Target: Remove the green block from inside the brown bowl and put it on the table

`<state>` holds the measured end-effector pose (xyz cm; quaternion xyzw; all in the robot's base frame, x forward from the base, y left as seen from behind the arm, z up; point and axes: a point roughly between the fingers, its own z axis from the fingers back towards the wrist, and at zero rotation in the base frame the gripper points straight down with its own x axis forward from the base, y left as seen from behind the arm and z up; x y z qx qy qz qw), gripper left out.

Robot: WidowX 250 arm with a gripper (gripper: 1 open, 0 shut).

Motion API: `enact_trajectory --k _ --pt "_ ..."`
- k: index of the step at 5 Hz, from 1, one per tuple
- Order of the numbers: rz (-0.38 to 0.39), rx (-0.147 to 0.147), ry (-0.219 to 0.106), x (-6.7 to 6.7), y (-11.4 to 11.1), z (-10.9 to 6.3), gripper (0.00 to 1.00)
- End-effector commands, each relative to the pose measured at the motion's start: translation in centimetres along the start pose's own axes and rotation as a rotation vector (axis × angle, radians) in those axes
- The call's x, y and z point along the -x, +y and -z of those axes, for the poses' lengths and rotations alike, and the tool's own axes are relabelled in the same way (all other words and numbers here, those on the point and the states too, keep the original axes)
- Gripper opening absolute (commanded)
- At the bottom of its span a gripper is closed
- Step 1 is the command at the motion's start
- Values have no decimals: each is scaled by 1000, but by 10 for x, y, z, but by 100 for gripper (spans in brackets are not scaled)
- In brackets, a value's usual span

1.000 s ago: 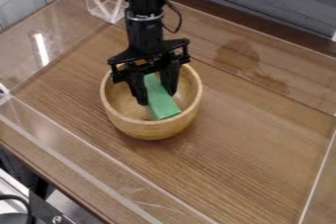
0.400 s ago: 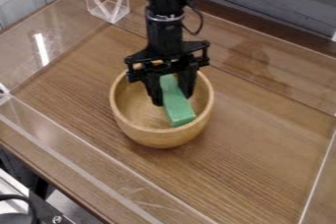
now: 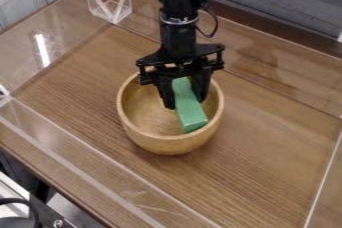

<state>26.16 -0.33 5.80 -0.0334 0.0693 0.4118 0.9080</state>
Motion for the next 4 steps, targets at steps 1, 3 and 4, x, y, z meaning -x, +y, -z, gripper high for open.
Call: enact_trajectory --k 1,3,4 --pt "39 60 -58 0 -11 -17 0" --pt "81 72 -70 2 -16 -13 0" --pt "96 75 -72 2 -17 -10 0"
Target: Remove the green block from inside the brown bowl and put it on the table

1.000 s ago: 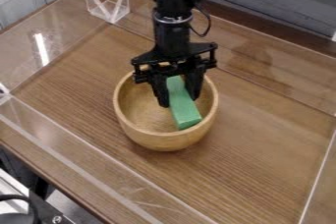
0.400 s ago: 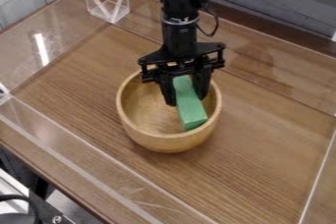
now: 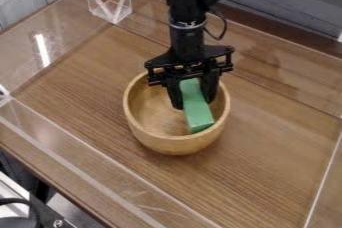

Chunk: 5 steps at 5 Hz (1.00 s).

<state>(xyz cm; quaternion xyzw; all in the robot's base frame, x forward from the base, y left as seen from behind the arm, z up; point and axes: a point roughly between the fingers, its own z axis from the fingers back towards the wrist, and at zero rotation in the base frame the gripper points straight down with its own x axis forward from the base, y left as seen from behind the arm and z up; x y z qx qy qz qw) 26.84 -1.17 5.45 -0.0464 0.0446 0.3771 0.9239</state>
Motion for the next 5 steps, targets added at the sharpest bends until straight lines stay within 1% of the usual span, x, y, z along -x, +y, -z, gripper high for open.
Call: enact_trajectory --k 1,5 --pt "31 37 -38 0 -7 -10 0" --pt "92 33 -25 0 -6 -2 0"
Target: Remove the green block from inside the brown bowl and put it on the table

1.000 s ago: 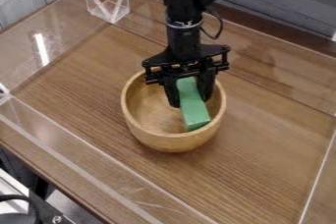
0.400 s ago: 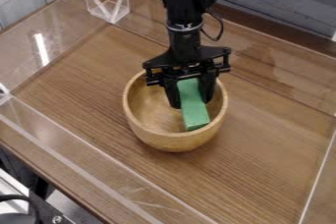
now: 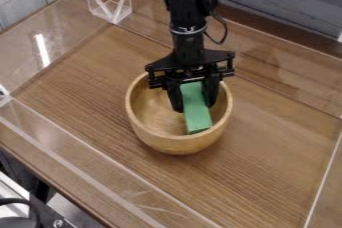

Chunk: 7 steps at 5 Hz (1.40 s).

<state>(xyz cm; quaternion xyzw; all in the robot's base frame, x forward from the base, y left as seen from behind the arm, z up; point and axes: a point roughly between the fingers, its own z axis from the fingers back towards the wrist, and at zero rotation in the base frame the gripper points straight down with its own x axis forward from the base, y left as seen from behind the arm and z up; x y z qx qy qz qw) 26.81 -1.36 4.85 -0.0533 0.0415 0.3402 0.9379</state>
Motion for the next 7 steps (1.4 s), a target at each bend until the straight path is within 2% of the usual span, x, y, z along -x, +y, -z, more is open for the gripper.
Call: enact_trajectory --k 1,7 --pt "30 20 -24 -1 -5 -7 0" --pt "16 47 -20 4 6 -32 0"
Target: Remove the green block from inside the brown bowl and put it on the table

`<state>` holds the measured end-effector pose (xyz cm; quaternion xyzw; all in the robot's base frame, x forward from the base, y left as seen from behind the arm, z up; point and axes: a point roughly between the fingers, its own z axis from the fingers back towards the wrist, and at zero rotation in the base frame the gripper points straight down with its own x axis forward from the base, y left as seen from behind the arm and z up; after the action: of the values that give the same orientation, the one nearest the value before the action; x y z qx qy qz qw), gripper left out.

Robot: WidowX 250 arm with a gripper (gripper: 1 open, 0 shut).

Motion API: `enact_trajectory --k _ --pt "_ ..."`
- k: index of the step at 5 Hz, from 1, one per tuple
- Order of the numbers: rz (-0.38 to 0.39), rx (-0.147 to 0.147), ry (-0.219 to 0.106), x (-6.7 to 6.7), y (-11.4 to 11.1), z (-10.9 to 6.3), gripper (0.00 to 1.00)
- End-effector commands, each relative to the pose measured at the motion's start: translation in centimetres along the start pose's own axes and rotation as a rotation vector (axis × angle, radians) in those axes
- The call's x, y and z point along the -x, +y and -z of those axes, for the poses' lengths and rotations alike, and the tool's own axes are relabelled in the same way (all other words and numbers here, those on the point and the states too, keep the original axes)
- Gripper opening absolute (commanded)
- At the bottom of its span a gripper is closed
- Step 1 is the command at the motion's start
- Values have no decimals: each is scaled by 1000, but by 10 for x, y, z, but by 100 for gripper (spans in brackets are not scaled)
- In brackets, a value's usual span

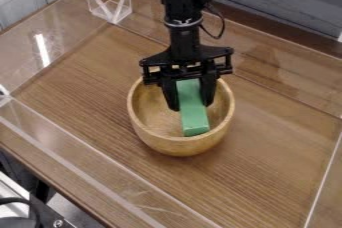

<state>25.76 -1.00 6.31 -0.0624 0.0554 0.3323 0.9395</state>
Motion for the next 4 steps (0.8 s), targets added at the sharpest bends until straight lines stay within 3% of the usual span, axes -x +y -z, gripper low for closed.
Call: enact_trajectory --k 1,4 --pt "0 45 -51 -2 -1 -20 0" --pt "-8 63 -48 0 6 -30 0"
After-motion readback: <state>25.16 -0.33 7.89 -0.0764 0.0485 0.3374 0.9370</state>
